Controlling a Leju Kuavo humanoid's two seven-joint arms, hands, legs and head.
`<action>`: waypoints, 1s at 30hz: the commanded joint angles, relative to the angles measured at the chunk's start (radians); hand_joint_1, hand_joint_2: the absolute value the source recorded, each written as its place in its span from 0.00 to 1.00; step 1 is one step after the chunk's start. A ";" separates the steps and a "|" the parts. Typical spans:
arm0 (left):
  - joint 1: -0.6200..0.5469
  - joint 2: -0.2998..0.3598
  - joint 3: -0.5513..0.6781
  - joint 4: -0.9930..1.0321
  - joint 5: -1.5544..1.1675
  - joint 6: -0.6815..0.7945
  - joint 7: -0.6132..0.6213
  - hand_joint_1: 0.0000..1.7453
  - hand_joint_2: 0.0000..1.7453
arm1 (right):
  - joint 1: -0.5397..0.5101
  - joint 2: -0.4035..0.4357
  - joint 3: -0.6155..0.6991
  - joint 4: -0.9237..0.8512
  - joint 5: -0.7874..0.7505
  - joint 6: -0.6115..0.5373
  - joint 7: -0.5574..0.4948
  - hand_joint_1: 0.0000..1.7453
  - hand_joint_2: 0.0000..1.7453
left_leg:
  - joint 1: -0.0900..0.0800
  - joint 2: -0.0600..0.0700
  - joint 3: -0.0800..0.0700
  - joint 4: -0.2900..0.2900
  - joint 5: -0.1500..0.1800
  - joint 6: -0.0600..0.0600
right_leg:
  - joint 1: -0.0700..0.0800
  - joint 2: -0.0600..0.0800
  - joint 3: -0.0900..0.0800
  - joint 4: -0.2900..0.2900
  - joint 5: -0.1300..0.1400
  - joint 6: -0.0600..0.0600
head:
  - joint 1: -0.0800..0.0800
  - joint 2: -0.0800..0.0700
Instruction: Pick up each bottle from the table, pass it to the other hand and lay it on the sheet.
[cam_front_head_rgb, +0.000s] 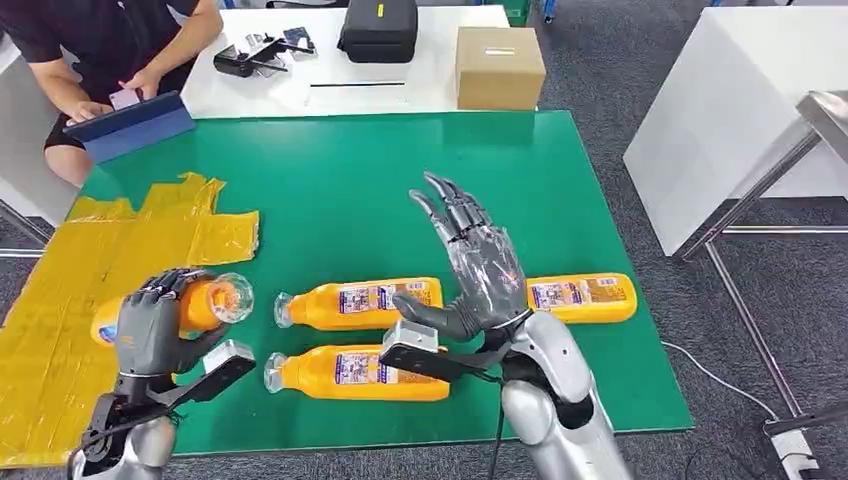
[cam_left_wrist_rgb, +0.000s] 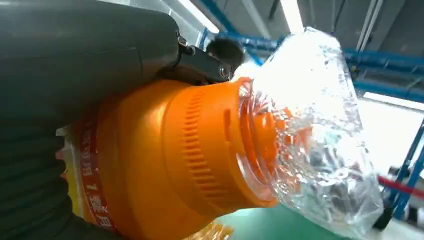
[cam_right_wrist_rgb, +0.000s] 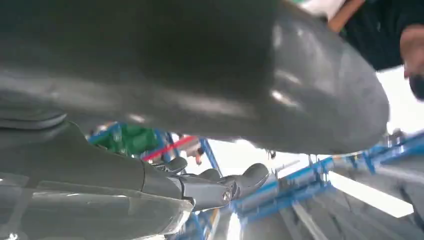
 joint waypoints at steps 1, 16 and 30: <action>-0.279 0.029 -0.044 0.593 -0.055 0.103 -0.008 1.00 1.00 | 0.082 -0.035 -0.075 -0.199 0.035 -0.006 0.038 0.00 0.00 | 0.000 -0.007 0.001 -0.001 0.002 -0.002 | 0.000 -0.007 0.003 -0.001 -0.001 -0.001 | 0.000 0.000; -0.335 0.024 0.000 0.763 -0.280 0.163 0.121 1.00 1.00 | 0.087 -0.041 -0.054 -0.151 0.031 0.025 0.014 0.00 0.00 | -0.001 0.001 0.003 -0.001 0.000 -0.002 | 0.001 0.000 0.005 -0.001 0.000 -0.001 | 0.000 0.000; -0.355 0.002 0.052 0.792 -0.267 0.112 0.053 0.00 0.00 | 0.108 -0.011 -0.086 -0.178 0.042 0.056 0.013 0.00 0.00 | 0.000 0.000 0.005 -0.001 0.000 -0.003 | 0.001 -0.001 0.007 -0.001 0.000 -0.001 | 0.000 0.000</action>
